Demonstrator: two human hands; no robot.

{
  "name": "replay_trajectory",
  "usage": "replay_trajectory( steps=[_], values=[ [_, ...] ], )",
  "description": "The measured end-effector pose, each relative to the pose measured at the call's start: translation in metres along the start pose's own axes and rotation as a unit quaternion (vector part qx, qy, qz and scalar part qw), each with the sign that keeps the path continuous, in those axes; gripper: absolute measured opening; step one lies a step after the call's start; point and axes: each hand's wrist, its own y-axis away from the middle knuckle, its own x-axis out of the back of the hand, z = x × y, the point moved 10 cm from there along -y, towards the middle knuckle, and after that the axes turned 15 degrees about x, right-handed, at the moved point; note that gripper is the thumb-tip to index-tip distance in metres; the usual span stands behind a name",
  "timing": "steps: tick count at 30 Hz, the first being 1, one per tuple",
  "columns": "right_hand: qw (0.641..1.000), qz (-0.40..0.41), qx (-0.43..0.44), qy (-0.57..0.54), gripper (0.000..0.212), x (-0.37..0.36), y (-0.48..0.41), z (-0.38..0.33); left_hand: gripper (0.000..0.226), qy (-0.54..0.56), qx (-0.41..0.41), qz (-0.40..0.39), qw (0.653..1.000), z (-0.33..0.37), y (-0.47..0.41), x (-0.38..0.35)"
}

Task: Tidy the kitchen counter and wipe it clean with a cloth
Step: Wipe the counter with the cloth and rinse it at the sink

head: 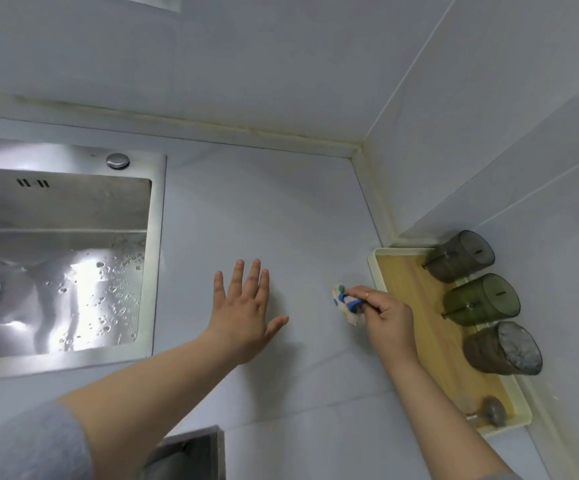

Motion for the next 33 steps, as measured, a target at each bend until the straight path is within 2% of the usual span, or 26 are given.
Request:
replay_trajectory(
  steps=[5, 15, 19, 23, 27, 30, 33],
  values=[
    [0.995, -0.022, 0.085, 0.045, 0.039, -0.017, -0.095, 0.001, 0.106, -0.006, -0.007, 0.011, 1.0, 0.007, -0.064, 0.023],
    [0.989, -0.024, 0.132, 0.063, 0.033, -0.058, -0.276, 0.057, 0.104, -0.01, -0.019, 0.012, 1.0, 0.013, -0.199, 0.05],
    [0.986, -0.031, 0.146, 0.074, 0.031, -0.069, -0.316, 0.072, 0.098, -0.003, -0.039, 0.025, 0.999, 0.015, -0.227, 0.053],
    [0.988, -0.042, 0.121, 0.089, 0.04, -0.09, -0.35, 0.11, 0.077, 0.005, -0.049, 0.059, 0.997, 0.016, -0.255, 0.053],
    [0.983, -0.041, 0.147, 0.101, 0.029, -0.104, -0.358, 0.117, 0.078, 0.011, -0.063, 0.108, 0.992, 0.016, -0.256, 0.052],
    [0.98, -0.033, 0.155, 0.117, 0.037, -0.109, -0.345, 0.133, 0.078, 0.012, -0.063, 0.118, 0.991, 0.015, -0.255, 0.052],
    [0.98, -0.034, 0.12, 0.154, 0.042, -0.111, -0.338, 0.151, 0.078, 0.013, -0.067, 0.122, 0.99, 0.016, -0.254, 0.053]
  ],
)
